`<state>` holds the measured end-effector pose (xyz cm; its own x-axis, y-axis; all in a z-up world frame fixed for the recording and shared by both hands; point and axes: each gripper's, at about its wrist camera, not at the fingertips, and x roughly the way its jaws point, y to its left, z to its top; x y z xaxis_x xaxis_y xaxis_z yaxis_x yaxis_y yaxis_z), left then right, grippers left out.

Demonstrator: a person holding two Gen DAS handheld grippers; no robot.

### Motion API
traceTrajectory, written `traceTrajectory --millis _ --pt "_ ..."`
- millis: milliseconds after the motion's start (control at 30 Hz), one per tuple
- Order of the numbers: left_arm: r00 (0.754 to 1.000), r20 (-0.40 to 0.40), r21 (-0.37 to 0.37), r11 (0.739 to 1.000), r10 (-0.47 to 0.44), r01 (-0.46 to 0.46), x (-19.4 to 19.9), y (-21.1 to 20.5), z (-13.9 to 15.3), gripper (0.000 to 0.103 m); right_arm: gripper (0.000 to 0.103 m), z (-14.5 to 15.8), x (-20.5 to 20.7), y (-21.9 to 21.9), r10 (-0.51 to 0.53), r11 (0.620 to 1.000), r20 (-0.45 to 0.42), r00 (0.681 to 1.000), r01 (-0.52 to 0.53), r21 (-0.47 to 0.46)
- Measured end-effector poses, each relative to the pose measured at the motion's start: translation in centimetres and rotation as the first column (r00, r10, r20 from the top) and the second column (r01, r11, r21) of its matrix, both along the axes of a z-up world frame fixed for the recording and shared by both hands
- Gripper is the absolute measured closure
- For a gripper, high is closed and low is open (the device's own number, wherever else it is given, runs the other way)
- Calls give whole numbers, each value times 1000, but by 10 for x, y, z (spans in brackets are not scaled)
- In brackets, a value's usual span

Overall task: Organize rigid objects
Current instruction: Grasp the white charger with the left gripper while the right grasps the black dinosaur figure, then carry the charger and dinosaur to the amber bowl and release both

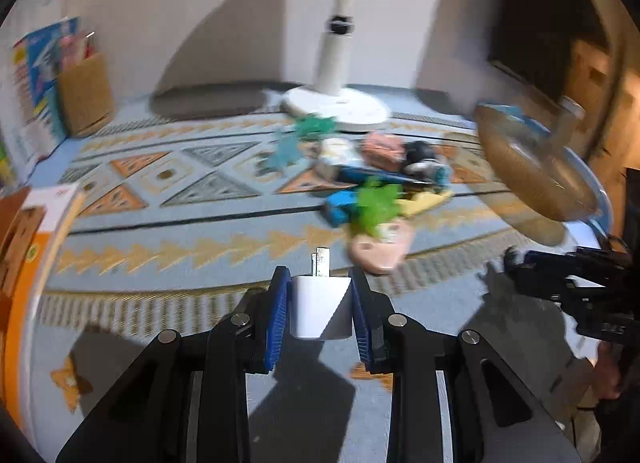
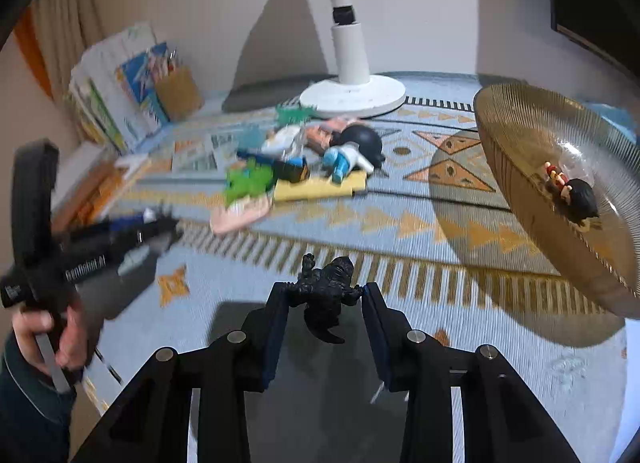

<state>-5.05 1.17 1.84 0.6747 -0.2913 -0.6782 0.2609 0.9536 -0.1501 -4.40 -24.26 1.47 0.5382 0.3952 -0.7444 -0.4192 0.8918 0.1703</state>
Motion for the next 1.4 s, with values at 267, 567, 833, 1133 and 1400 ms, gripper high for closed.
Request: traceTrajectory --millis 267,567,833,1133,1400 --pt "999 -2 -41 998 42 -42 1 11 0 76 28 -9 -19 -4 -61 998 43 997 62 -11" --pt "1000 -12 -42 999 29 -30 2 10 -2 76 28 -16 -15 -10 -85 996 -7 996 85 7" --pt "1000 -8 -42 999 24 -24 1 9 -2 76 29 -17 -20 5 -35 997 18 999 36 -67" --pt "996 -90 103 995 12 -3 6 -11 -15 63 47 -20 -25 17 3 990 58 998 5 -139" --pt "997 -61 185 982 49 -37 -14 -12 -15 66 66 -19 -33 18 -2 990 90 996 14 -138"
